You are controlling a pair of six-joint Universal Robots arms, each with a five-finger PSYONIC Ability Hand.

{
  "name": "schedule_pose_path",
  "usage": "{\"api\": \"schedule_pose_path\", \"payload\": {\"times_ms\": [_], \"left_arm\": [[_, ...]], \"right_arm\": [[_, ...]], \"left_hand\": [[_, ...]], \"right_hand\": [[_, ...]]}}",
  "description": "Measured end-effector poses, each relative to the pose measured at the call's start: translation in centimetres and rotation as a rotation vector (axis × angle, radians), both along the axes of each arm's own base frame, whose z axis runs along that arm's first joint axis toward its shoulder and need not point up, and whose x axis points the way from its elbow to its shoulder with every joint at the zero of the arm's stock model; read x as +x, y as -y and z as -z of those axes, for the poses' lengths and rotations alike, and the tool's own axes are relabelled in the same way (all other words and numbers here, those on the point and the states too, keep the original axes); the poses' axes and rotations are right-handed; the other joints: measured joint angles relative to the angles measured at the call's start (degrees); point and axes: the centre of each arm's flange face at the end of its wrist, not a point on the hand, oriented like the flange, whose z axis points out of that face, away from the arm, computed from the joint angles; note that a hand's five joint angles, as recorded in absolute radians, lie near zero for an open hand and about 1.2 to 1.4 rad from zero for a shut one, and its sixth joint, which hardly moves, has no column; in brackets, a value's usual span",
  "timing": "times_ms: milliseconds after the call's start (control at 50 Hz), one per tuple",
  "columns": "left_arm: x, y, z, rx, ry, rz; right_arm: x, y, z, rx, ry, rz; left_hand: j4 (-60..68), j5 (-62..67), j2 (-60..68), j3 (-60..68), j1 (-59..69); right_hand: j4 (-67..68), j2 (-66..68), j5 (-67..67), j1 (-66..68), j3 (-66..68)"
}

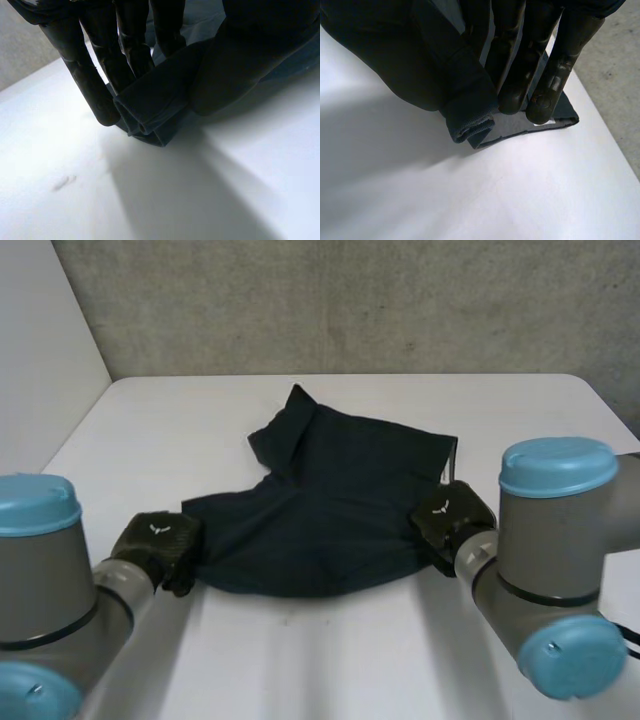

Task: Fold the shorts.

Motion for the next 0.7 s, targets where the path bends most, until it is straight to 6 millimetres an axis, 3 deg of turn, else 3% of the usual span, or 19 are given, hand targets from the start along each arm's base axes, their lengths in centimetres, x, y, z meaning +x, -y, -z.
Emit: {"api": "schedule_pose_path", "payload": {"times_ms": [260,280,300,320,340,360,400,560,700], "left_arm": [[1.9,-8.1,-1.8,0.162,0.06,0.062],[1.9,-8.6,-1.8,0.168,0.064,0.075],[1.8,-8.9,-1.9,0.168,0.065,0.083],[1.7,-9.2,-2.0,0.164,0.065,0.094],[1.7,-9.2,-2.0,0.161,0.065,0.099],[1.4,-9.3,-2.2,0.146,0.06,0.112],[1.2,-9.2,-2.4,0.128,0.053,0.12],[-2.1,-4.0,-5.3,-0.119,-0.094,0.18],[-4.3,3.0,-4.8,-0.202,-0.187,0.267]], "right_arm": [[-3.7,-6.3,-0.6,0.144,-0.131,-0.051],[-3.9,-6.6,-0.5,0.153,-0.137,-0.059],[-4.0,-6.8,-0.4,0.159,-0.139,-0.065],[-4.0,-7.1,-0.3,0.164,-0.14,-0.072],[-4.1,-7.1,-0.2,0.166,-0.14,-0.074],[-4.1,-7.3,0.0,0.17,-0.137,-0.082],[-4.1,-7.4,0.1,0.169,-0.132,-0.086],[-4.0,-6.6,0.8,0.12,-0.07,-0.079],[-3.9,-6.4,1.2,0.115,-0.022,-0.065]], "left_hand": [[-0.91,-0.24,-0.85,-0.81,-0.29],[-9.77,-6.84,-10.7,-9.41,-8.23],[-9.77,-6.84,-10.7,-9.41,-8.23],[-21.74,-18.31,-22.84,-21.13,-21.59],[-21.74,-18.31,-22.84,-21.13,-21.59],[-48.21,-44.31,-48.49,-46.92,-49.78],[-52.89,-48.75,-52.37,-51.65,-53.31],[-56.92,-52.56,-57.0,-56.02,-54.48],[-56.92,-52.56,-57.0,-56.02,-54.47]], "right_hand": [[0.0,0.0,0.0,0.0,0.0],[0.0,0.0,0.0,0.0,0.0],[0.0,0.0,0.0,0.0,0.0],[0.0,0.0,0.0,0.0,0.0],[0.0,0.0,0.0,0.0,0.0],[0.0,0.0,0.0,0.0,0.0],[0.0,0.0,0.0,0.0,0.0],[0.0,0.0,0.0,0.0,0.0],[0.0,0.0,0.0,0.02,0.0]]}}
